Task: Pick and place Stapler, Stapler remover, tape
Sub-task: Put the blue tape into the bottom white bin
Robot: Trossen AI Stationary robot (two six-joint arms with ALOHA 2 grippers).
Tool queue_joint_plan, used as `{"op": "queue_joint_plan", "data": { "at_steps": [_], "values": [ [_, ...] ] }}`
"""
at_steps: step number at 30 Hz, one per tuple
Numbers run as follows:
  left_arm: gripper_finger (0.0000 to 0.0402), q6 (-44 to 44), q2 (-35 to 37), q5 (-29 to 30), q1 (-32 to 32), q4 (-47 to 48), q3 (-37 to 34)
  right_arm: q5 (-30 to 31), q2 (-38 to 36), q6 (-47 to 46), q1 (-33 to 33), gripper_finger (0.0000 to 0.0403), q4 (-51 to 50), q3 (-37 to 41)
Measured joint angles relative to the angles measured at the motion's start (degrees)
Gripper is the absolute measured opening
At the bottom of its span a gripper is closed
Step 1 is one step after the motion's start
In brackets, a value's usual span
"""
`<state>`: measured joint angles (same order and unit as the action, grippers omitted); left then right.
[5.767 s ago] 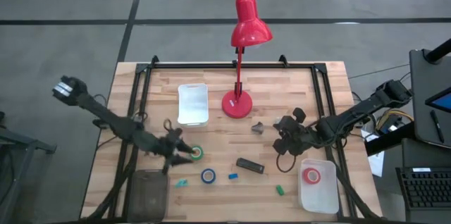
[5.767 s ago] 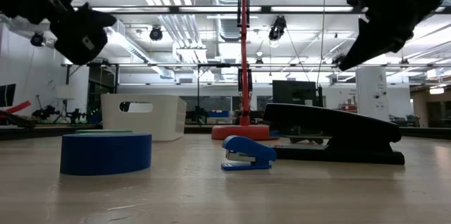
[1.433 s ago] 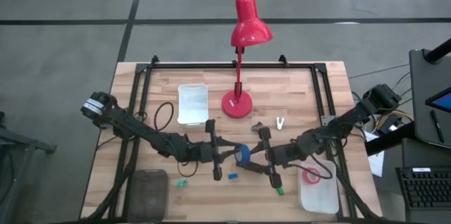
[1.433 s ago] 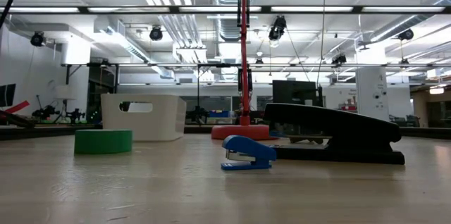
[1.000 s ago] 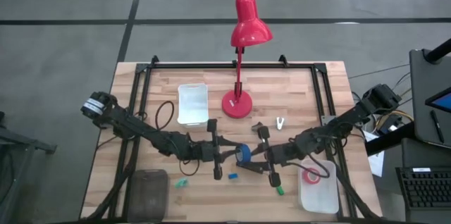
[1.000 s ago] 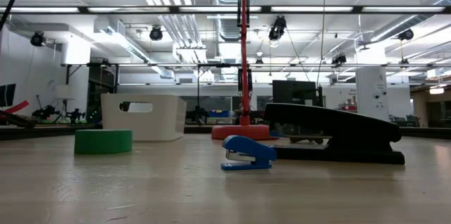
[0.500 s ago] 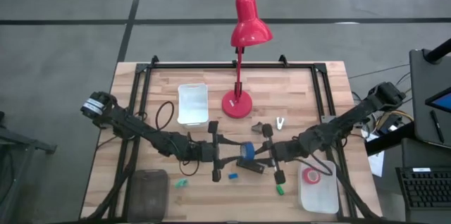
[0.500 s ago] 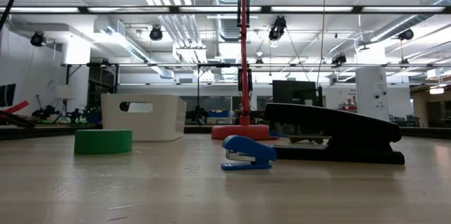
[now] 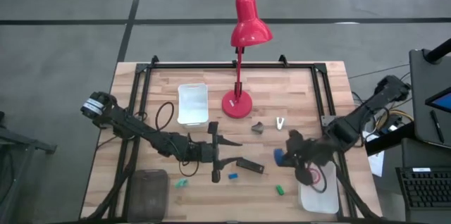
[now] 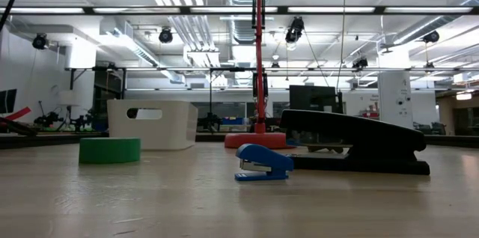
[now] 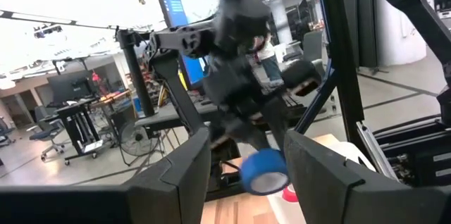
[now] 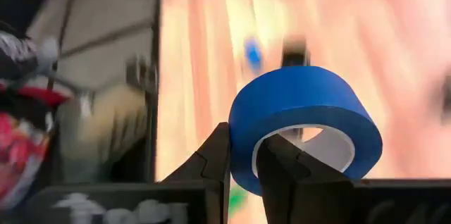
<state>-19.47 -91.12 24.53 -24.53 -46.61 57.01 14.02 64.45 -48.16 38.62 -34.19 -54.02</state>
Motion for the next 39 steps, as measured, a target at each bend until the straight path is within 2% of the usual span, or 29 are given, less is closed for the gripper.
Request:
{"op": "queue_joint_plan", "data": {
  "at_steps": [5, 10, 15, 25, 39],
  "values": [
    [0.0183, 0.0, 0.0, 0.0, 0.0, -0.1, 0.0, -9.4, 4.1, -18.3, 5.8, 0.0044, -7.5, -0.8],
    [0.0183, 0.1, 0.0, 0.1, 0.0, -0.1, 0.0, -18.3, 9.0, -30.6, 10.4, 0.0044, -7.4, -1.2],
    [0.0183, 1.4, 0.0, 0.1, 0.0, -0.1, 0.0, -23.0, 13.3, -41.0, 13.0, 0.0046, -7.5, -1.1],
    [0.0183, 1.9, 0.0, 0.1, 0.0, -0.1, 0.0, -32.1, 20.6, -46.5, 14.2, 0.0046, -6.6, -1.0],
    [0.0183, 1.9, 0.1, 0.1, 0.0, -0.1, 0.0, -34.0, 24.4, -44.8, 14.0, 0.0071, -5.5, -0.8]
  ]
}}
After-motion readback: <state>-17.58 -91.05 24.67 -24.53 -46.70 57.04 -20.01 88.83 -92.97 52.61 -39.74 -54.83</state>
